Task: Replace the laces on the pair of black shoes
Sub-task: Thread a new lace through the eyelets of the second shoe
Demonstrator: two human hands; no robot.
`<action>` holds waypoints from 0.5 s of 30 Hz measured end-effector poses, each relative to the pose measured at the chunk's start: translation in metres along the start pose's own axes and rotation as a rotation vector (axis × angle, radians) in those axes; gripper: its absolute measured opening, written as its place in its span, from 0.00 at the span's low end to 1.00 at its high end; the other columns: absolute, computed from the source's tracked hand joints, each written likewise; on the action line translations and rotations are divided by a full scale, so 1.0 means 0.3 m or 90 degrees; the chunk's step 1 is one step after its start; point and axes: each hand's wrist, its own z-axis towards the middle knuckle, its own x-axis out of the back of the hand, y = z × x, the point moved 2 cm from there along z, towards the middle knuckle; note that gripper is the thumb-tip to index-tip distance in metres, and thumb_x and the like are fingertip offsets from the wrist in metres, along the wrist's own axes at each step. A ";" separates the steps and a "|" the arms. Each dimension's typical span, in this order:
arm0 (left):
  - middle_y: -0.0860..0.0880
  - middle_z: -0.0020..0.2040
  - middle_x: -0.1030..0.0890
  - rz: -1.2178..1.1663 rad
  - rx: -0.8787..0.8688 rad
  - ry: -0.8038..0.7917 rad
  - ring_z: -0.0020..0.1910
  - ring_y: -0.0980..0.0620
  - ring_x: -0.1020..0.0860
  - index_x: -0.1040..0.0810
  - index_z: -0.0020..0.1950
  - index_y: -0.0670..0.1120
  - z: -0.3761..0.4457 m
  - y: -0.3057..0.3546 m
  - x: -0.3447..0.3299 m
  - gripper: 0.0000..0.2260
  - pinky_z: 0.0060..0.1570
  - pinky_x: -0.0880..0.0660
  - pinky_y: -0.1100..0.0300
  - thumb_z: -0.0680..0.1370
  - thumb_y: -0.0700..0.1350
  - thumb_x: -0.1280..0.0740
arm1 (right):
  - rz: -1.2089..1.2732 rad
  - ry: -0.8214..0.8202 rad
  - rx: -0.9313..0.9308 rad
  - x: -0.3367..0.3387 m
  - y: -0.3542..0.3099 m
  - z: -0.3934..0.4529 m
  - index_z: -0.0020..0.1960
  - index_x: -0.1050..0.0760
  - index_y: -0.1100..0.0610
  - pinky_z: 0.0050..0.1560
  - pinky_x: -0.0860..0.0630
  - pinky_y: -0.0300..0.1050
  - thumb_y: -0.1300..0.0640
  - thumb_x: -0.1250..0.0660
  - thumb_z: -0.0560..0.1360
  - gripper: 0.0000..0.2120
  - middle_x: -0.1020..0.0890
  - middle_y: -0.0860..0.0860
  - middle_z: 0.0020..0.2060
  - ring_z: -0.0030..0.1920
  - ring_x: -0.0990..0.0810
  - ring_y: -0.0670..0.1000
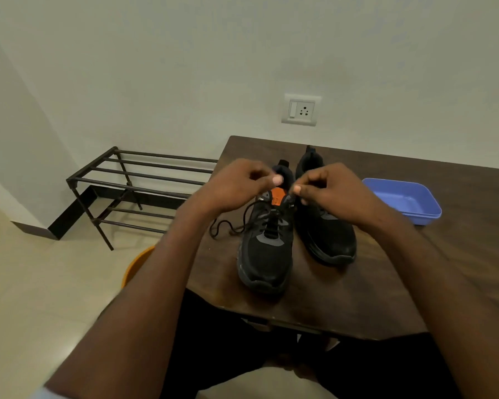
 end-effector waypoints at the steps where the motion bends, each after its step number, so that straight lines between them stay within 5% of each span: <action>1: 0.51 0.52 0.14 -0.075 -0.015 -0.022 0.55 0.56 0.17 0.16 0.58 0.48 -0.004 0.028 -0.013 0.11 0.60 0.21 0.56 0.82 0.53 0.31 | 0.052 0.004 0.017 -0.006 -0.018 -0.001 0.49 0.14 0.48 0.49 0.21 0.42 0.52 0.30 0.81 0.06 0.14 0.46 0.39 0.43 0.15 0.47; 5: 0.44 0.42 0.13 -0.156 -0.008 -0.036 0.45 0.52 0.14 0.14 0.51 0.42 -0.003 0.027 -0.027 0.05 0.55 0.22 0.62 0.79 0.43 0.27 | 0.170 0.074 0.023 0.001 -0.024 -0.001 0.54 0.14 0.53 0.37 0.27 0.26 0.59 0.30 0.81 0.06 0.13 0.45 0.41 0.40 0.17 0.37; 9: 0.49 0.43 0.12 -0.042 0.045 0.000 0.49 0.56 0.15 0.13 0.46 0.43 0.001 -0.019 0.007 0.04 0.47 0.29 0.66 0.77 0.43 0.25 | 0.160 0.156 -0.048 0.016 0.026 0.006 0.53 0.14 0.52 0.33 0.29 0.30 0.59 0.30 0.80 0.06 0.13 0.48 0.41 0.34 0.21 0.36; 13: 0.49 0.46 0.12 -0.106 0.024 -0.001 0.48 0.55 0.15 0.14 0.54 0.44 0.002 -0.002 -0.011 0.08 0.51 0.21 0.63 0.77 0.44 0.24 | 0.140 0.063 -0.061 -0.017 0.017 0.009 0.52 0.15 0.51 0.34 0.24 0.35 0.62 0.33 0.82 0.09 0.12 0.49 0.41 0.38 0.18 0.43; 15: 0.46 0.45 0.12 -0.154 0.012 -0.002 0.42 0.58 0.15 0.15 0.56 0.40 0.004 0.019 -0.033 0.08 0.39 0.24 0.71 0.79 0.42 0.26 | 0.152 0.049 -0.034 -0.040 -0.004 0.010 0.52 0.17 0.52 0.34 0.22 0.36 0.61 0.30 0.81 0.06 0.12 0.49 0.39 0.38 0.16 0.46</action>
